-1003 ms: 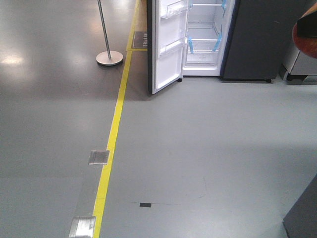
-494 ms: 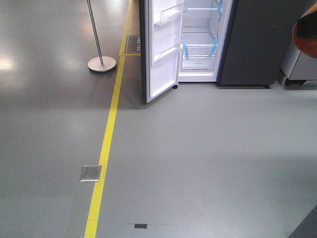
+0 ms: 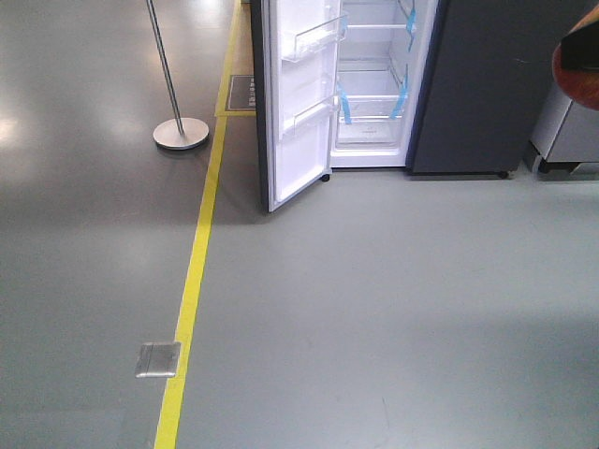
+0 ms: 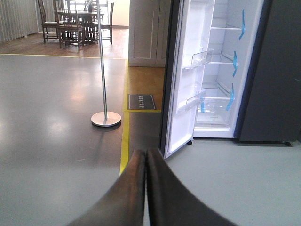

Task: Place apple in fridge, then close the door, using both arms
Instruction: 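Drive the base toward the open refrigerator, apple held in right gripper, then drive up to the open refrigerator door bins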

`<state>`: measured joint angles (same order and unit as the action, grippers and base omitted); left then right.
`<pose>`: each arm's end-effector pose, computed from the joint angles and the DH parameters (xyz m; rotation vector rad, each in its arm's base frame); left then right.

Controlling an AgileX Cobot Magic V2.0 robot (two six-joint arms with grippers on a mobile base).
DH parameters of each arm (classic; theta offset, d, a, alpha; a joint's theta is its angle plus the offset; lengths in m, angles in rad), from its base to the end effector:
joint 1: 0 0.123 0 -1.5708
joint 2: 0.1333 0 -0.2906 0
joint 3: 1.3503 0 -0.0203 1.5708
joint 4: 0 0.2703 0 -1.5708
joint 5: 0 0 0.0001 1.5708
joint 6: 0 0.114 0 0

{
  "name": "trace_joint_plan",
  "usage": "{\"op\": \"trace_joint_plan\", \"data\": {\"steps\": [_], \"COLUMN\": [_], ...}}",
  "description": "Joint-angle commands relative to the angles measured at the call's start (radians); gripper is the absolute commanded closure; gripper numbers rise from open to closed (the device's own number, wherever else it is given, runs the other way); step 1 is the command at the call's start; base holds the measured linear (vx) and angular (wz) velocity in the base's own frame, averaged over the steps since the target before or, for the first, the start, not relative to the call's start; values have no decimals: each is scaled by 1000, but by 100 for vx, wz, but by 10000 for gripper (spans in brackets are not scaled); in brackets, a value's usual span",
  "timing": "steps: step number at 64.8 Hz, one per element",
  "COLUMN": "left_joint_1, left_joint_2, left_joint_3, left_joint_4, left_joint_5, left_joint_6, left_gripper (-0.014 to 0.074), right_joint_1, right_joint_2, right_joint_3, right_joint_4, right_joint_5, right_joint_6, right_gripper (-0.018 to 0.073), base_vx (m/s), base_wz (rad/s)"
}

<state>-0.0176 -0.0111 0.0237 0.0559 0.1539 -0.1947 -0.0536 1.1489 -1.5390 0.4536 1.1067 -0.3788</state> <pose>0.0932 -0.0007 0.1897 -0.1071 1.6476 -0.1126 0.2375 0.0320 0.4858 -0.3466 2.0903 0.3046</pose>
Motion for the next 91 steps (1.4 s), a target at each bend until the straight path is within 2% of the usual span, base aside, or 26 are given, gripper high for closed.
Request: {"op": "trace_joint_plan", "data": {"steps": [1,91], "left_joint_1": [-4,-4], "left_joint_2": [-14,-14], "left_joint_3": [-17,-17], "left_joint_4": [0,0], "left_joint_5": [-76,-76], "left_joint_6": [-9,-9], "left_gripper": [603,603], "right_joint_1": [-6,-6], "right_joint_2": [-16,-16], "right_joint_3": [-27,-27], "right_joint_4": [27,27], "right_joint_5": [-67,-67], "right_joint_6": [-9,-9], "right_gripper": [534,534], "base_vx": [23,23], "base_wz": [-2,-2]}}
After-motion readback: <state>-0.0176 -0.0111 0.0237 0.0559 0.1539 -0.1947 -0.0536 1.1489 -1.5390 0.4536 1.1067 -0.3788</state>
